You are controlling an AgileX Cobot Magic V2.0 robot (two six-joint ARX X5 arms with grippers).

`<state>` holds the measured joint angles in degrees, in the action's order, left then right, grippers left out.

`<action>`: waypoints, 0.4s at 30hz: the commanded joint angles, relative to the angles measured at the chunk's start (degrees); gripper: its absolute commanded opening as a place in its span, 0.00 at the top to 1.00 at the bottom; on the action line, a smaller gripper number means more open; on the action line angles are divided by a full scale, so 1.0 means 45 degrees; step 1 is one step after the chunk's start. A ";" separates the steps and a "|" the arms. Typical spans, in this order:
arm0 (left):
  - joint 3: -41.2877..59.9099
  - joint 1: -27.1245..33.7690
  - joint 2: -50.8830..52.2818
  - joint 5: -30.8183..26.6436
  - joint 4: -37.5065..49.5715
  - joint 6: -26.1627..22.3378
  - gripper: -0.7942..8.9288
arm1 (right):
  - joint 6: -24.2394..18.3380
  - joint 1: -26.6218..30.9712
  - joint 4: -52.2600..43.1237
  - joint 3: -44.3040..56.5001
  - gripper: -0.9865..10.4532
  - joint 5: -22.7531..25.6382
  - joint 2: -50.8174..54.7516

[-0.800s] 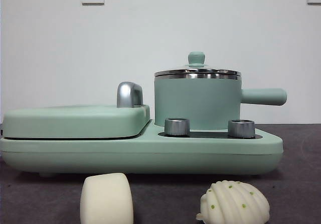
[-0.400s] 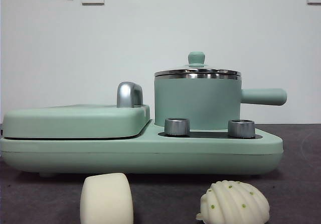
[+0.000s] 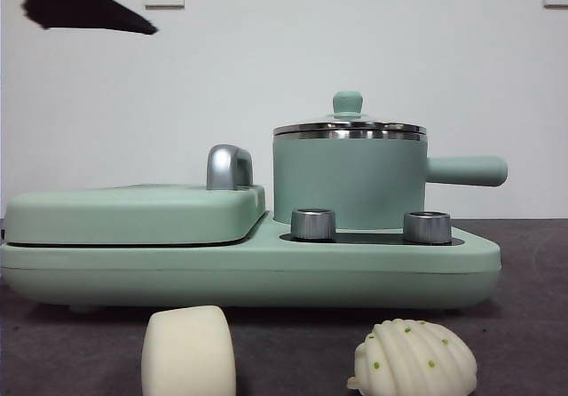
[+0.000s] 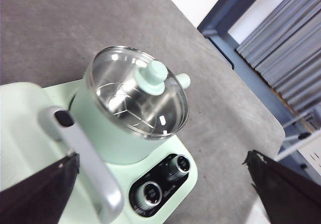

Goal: Put the buns in a small steamer

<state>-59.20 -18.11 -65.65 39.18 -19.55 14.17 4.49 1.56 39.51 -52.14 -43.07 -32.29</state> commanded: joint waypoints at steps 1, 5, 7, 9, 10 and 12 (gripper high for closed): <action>-0.1457 -0.0306 -0.1035 -0.0092 -0.0325 -0.0680 0.38 | -0.0107 -0.0010 -0.0102 -0.0180 0.46 0.0010 -0.0049; -0.3881 -0.0806 -0.2788 -0.0199 -0.1817 -0.1817 0.37 | -0.0102 -0.0010 -0.0102 -0.0180 0.46 0.0005 -0.0049; -0.5178 -0.1107 -0.3691 -0.0583 -0.2667 -0.2200 0.37 | -0.0092 -0.0010 -0.0102 -0.0180 0.46 0.0005 -0.0049; -0.6441 -0.1443 -0.4590 -0.1282 -0.3517 -0.2676 0.37 | -0.0063 -0.0010 -0.0107 -0.0180 0.46 0.0005 -0.0049; -0.7062 -0.1627 -0.5037 -0.1724 -0.3934 -0.2841 0.37 | -0.0019 -0.0010 -0.0107 -0.0180 0.46 0.0005 -0.0049; -0.8179 -0.1991 -0.5848 -0.2594 -0.4770 -0.3026 0.38 | 0.0019 -0.0010 -0.0102 -0.0180 0.46 0.0005 -0.0049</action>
<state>-93.25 -26.48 -90.26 28.82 -40.25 3.05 4.51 1.56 39.53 -52.14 -43.07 -32.29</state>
